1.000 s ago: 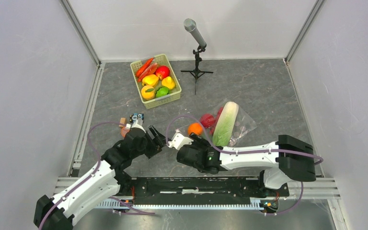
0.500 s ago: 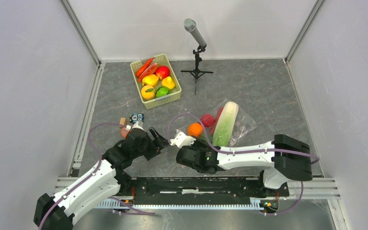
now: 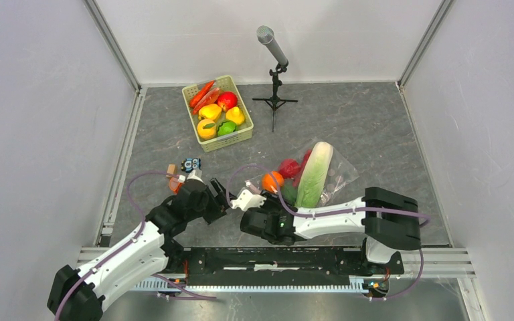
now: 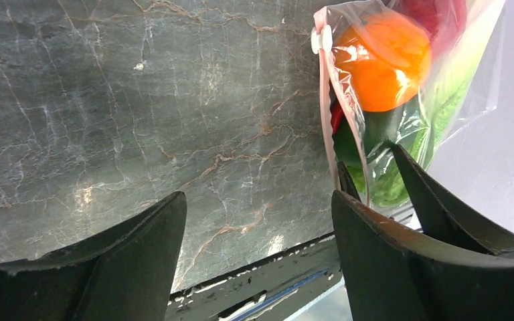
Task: Open the zip-top bag and remove the fake food
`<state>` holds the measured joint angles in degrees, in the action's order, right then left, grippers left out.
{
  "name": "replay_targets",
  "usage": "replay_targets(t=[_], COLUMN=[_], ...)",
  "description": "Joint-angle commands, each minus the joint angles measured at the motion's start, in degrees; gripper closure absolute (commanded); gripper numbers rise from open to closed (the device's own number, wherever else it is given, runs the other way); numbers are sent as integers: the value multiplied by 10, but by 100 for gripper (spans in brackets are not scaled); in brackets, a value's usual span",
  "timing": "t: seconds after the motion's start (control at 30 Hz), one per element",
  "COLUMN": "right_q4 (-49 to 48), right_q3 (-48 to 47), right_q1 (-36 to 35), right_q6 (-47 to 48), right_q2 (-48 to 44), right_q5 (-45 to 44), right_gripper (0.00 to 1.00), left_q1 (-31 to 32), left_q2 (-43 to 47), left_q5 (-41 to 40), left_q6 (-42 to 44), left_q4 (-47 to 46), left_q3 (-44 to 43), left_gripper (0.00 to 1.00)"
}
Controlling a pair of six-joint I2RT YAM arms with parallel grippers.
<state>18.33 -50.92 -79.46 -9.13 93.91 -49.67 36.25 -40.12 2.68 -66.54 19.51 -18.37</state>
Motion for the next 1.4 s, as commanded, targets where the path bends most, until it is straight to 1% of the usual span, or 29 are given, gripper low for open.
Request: replay_targets(t=[0.0,0.03,0.1,0.2,0.23,0.43,0.57,0.77,0.9,1.0,1.07,1.13,1.2,1.3,1.37], right_q4=[4,9,23,23,24,18,-15,-57,-74,-88,-92,-96,-99,-101,-101], right_q3=[-38,-42,-51,-51,-50,-43,-27,1,17,26,27,24,20,12,6], right_q1=[-5,-6,-5,-5,-5,2,8,20,30,41,46,49,51,53,55], right_q6=[-5,-7,-13,-13,-14,-34,-33,-30,-31,-32,-34,-34,-34,-35,-35], right_q2=[37,43,44,21,11,-81,-137,-174,-181,-188,-192,-196,-198,-199,-196], right_q5=[-52,-59,-68,-59,-58,-52,-51,-48,-33,-17,-7,1,9,15,19], right_gripper=[47,53,75,96,100,100,100,100,100,100,100,100,100,100,100], left_q1=[3,2,3,3,3,5,17,41,82,127,154,171,180,197,207], left_q2=[5,5,5,2,-2,-43,-77,-139,-164,-158,-148,-143,-146,-173,-195], left_q5=[7,8,10,16,19,46,52,48,19,-43,-100,-134,-132,-123,-125], left_q6=[-7,-7,-7,-8,-11,-21,-20,-16,-6,5,11,16,12,8,12], left_q4=[-21,-21,-22,-38,-46,-112,-147,-192,-208,-168,-124,-112,-135,-177,-192], left_q3=[4,4,4,7,8,4,-13,-39,-67,-97,-119,-126,-123,-124,-132], left_gripper=[14,14,14,15,15,17,18,18,20,22,25,28,34,44,46])
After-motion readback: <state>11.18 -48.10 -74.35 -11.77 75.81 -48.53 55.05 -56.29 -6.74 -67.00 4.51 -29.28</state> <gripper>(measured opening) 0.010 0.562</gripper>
